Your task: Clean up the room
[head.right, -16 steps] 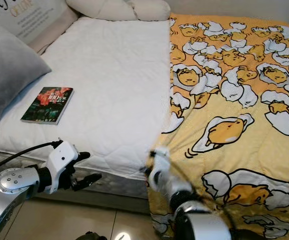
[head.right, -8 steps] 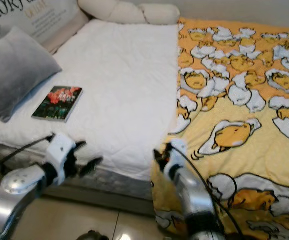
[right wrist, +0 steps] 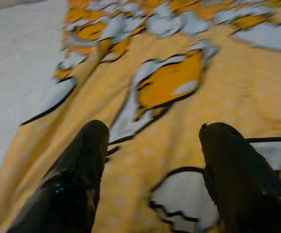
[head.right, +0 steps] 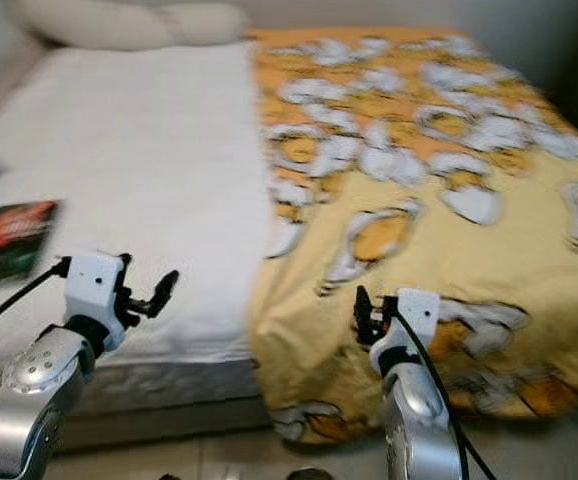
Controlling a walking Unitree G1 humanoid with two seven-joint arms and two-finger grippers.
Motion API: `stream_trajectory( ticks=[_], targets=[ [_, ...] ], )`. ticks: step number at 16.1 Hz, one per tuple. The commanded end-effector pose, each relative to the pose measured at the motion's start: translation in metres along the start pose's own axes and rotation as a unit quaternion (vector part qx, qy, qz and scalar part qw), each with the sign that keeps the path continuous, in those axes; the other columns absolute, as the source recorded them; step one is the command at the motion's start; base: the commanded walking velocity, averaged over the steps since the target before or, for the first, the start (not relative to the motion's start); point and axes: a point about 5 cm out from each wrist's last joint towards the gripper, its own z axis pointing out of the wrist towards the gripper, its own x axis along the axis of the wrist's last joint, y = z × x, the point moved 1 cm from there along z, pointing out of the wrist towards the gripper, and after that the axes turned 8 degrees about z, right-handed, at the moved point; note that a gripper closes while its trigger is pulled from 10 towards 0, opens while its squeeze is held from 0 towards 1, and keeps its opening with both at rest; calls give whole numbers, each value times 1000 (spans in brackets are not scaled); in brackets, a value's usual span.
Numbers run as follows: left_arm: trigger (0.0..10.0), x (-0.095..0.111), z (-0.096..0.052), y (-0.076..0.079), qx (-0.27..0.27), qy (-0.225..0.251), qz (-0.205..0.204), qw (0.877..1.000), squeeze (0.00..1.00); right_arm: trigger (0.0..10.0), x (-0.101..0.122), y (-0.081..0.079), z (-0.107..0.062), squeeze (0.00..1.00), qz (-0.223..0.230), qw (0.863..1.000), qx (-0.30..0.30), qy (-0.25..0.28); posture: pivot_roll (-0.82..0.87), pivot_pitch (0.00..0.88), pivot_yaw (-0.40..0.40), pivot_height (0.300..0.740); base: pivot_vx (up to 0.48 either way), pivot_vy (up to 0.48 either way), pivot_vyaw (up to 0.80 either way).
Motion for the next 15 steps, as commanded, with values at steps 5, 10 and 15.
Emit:
stream_trajectory(
  ticks=[5,10,15],
  targets=[
    [10000,6,-3,3,9,16,7,1000,0,10000,4,-1,-7,1000,14,1000,-19,0,-8,0,-32,740,0,0,-800],
    [10000,11,-3,3,2,25,6,1000,0,10000,6,2,-1,1000,-8,1000,-8,5,-11,0,-27,740,0,0,-800],
    [10000,14,-1,2,-8,31,9,999,0,10000,-1,2,2,1000,-12,1000,-2,-6,-9,0,-32,740,0,0,-800]
  ],
)
